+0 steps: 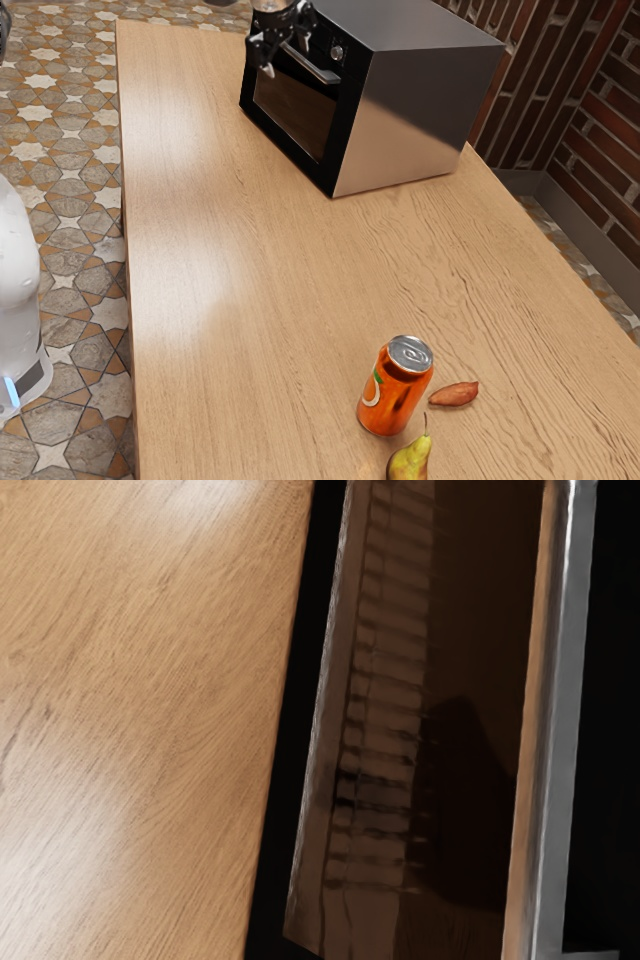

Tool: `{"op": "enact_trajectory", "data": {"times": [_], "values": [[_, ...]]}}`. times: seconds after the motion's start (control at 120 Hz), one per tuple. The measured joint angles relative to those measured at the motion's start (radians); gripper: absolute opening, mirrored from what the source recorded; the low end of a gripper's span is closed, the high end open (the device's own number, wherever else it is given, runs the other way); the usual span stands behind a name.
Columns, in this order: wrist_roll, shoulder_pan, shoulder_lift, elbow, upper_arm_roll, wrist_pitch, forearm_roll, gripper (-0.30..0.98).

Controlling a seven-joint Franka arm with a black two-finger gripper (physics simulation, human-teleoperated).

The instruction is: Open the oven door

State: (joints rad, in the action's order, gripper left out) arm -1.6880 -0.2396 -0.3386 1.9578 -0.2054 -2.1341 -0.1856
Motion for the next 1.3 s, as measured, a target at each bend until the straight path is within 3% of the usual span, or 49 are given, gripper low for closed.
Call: {"op": "enact_trajectory", "data": {"times": [0.475,1.3], "values": [[0.116,-0.066,0.082,-0.053,-0.020,-0.058,0.022,0.67],[0.274,-0.140,0.179,-0.117,-0.036,-0.076,0.131,0.67]]}}
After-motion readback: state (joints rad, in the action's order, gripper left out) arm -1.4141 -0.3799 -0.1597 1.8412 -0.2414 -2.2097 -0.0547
